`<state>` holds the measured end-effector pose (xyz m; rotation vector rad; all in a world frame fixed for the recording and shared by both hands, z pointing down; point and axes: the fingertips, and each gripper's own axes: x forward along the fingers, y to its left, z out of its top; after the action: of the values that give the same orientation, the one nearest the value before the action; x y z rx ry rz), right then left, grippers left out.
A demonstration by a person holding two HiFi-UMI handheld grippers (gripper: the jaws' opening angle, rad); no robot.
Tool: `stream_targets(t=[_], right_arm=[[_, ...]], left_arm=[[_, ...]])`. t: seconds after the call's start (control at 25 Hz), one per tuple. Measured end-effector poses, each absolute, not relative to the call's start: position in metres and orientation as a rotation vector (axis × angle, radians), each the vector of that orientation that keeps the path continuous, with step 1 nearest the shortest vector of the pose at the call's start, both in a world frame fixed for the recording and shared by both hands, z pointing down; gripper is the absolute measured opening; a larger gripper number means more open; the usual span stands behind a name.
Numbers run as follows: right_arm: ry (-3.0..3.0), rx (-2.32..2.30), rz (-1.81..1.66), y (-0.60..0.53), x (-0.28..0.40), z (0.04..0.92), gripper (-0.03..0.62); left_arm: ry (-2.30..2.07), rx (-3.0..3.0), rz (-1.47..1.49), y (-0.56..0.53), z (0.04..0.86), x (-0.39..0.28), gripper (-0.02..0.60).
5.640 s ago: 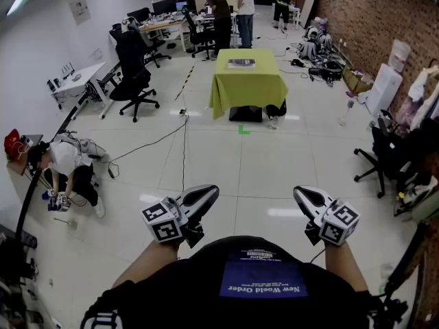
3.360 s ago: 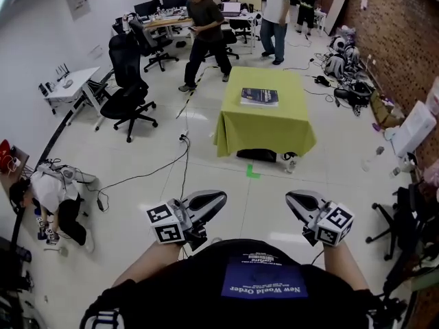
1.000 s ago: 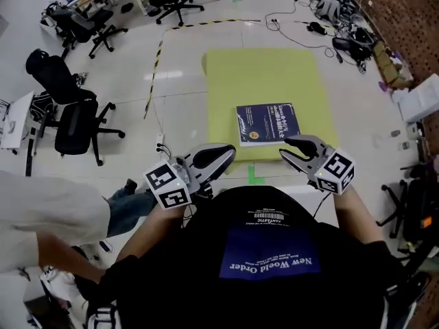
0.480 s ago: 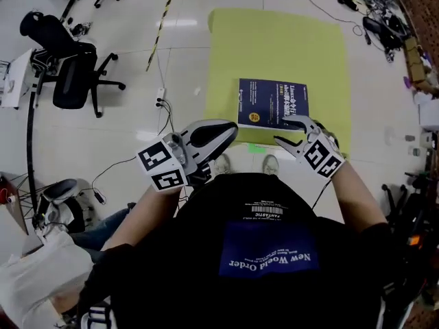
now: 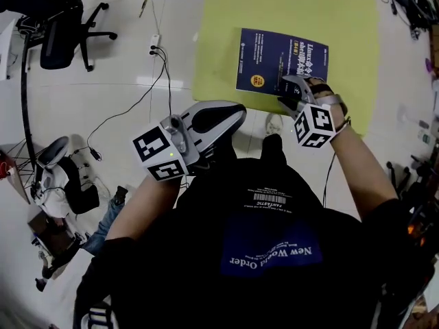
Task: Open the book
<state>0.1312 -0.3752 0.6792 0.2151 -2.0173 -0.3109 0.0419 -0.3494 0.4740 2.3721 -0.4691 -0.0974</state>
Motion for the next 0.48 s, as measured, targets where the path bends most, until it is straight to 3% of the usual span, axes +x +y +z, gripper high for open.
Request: stream_targets(t=[0.48], right_arm=[[-1.977, 0.259, -0.385, -0.375, 0.131, 0.688, 0.211]], left_arm=[[-0.456, 2.328, -0.116, -0.345, 0.495, 0.029, 0.008]])
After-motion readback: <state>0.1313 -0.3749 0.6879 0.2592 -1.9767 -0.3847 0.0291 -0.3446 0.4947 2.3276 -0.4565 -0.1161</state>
